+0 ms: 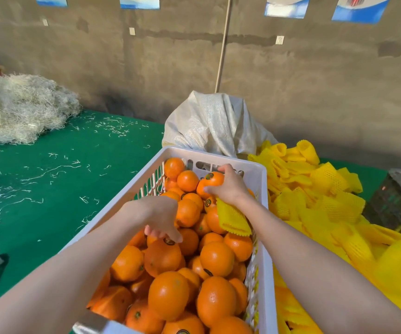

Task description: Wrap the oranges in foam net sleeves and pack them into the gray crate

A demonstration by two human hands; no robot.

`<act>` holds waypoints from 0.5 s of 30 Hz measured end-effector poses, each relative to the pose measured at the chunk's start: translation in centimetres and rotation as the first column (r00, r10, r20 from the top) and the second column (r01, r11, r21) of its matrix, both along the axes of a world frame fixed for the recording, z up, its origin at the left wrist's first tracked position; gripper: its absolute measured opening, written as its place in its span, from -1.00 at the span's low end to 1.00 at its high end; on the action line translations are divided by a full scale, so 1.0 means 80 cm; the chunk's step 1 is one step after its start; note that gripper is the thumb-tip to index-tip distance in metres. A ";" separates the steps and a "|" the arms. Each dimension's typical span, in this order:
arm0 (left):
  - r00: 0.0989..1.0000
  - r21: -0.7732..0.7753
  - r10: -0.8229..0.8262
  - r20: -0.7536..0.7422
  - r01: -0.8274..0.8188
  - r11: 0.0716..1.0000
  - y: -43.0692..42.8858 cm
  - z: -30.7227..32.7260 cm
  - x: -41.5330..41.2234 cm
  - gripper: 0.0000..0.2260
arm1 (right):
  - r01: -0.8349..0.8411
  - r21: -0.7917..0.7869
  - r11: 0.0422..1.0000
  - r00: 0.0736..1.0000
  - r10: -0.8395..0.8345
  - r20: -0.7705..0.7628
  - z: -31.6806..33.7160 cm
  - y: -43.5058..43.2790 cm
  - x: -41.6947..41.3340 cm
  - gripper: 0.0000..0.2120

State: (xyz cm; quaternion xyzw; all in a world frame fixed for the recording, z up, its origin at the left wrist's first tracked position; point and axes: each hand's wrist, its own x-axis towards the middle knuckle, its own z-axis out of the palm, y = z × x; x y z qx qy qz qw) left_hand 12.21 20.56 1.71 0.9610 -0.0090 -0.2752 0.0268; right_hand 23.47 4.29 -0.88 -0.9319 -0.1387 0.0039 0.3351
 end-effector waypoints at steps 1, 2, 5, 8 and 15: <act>0.999 0.029 -0.001 0.049 -0.001 1.000 0.009 -0.005 0.000 -0.64 | -0.052 0.054 0.997 0.997 0.055 -0.050 0.012 0.000 -0.008 -0.34; 0.993 0.041 -0.015 0.118 0.010 0.999 0.009 0.002 -0.007 -0.65 | -0.114 0.100 0.988 0.984 0.126 -0.124 0.025 -0.001 -0.017 -0.41; 0.888 -0.242 0.130 0.442 -0.022 0.970 -0.011 0.008 -0.022 -0.66 | -0.298 0.186 0.936 0.898 0.341 -0.278 0.053 -0.012 -0.054 -0.70; 0.820 -0.780 0.480 0.312 -0.067 0.623 -0.029 0.010 -0.043 -0.34 | -0.320 0.268 0.909 0.873 0.393 -0.290 0.073 -0.029 -0.094 -0.65; 0.849 -0.995 0.522 0.076 0.100 -0.018 -0.117 0.020 -0.118 -0.43 | -0.256 0.430 0.866 0.888 0.386 -0.250 0.099 -0.104 -0.173 -0.77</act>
